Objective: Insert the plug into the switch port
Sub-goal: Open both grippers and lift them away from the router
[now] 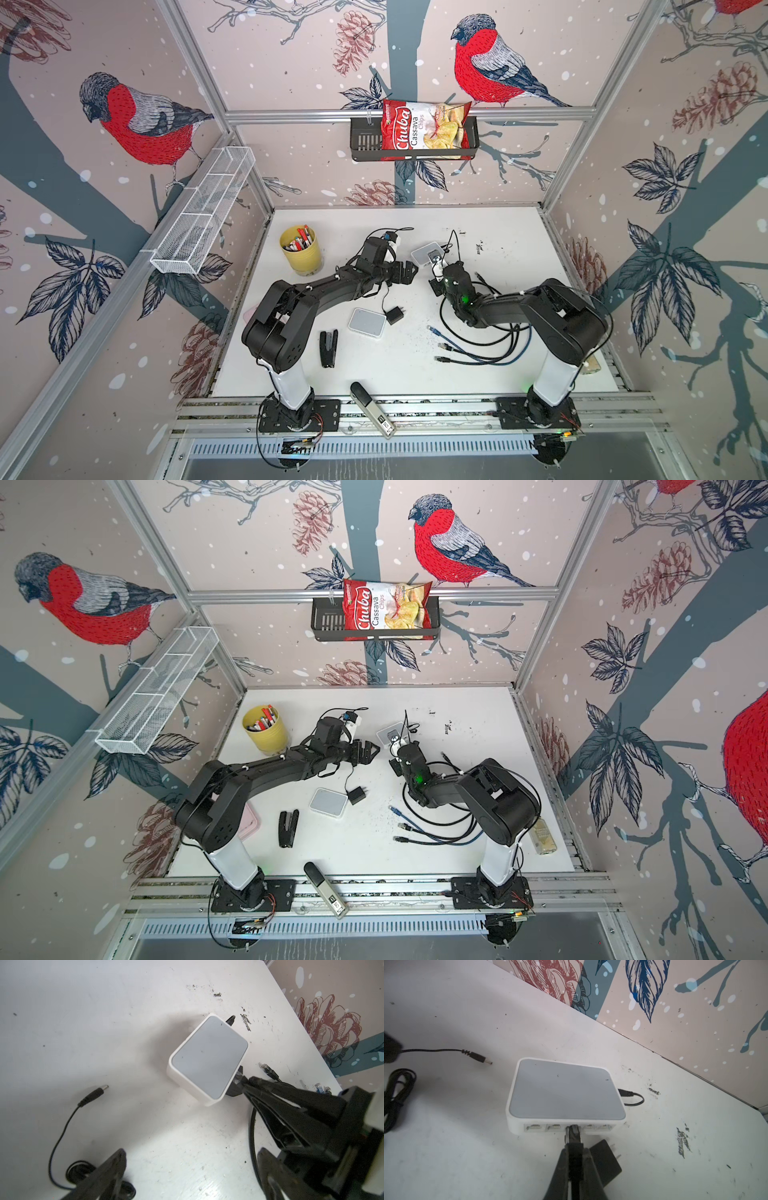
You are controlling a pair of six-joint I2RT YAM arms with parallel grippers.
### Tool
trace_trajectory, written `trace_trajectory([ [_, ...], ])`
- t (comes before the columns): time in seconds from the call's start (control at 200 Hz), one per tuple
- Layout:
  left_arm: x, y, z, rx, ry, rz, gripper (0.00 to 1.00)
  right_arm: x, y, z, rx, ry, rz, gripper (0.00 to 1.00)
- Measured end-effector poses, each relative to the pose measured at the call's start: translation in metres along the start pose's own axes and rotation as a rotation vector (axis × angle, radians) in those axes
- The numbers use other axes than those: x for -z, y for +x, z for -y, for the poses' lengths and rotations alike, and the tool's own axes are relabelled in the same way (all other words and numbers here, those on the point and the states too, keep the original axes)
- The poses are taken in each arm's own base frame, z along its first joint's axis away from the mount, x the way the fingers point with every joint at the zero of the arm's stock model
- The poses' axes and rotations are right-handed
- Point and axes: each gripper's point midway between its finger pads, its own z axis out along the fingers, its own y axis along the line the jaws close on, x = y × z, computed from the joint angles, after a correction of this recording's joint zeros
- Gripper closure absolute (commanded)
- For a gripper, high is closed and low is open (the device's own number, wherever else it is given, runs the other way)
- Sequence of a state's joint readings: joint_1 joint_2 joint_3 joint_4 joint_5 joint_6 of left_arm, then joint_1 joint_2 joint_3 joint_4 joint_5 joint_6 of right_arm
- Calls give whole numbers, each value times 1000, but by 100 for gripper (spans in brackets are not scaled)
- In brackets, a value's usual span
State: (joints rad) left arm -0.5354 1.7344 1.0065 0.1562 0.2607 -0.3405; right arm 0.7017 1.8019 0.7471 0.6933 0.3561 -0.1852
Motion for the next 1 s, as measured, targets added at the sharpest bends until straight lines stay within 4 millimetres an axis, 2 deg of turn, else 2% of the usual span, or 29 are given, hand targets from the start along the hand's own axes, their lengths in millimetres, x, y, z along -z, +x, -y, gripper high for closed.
trace_trajectory([
  [0.17,2,5,-2,10,-3,7,3,-19,-5,3,4,-11,-46,100],
  [0.365,3,6,-3,16,-4,14,3,-44,-6,-8,20,-53,-98,100],
  [0.755,6,11,-8,22,-25,13,3,-83,4,-24,46,-101,-187,98],
  [1.001,7,14,-9,23,-29,10,3,-95,3,-25,47,-107,-217,78],
])
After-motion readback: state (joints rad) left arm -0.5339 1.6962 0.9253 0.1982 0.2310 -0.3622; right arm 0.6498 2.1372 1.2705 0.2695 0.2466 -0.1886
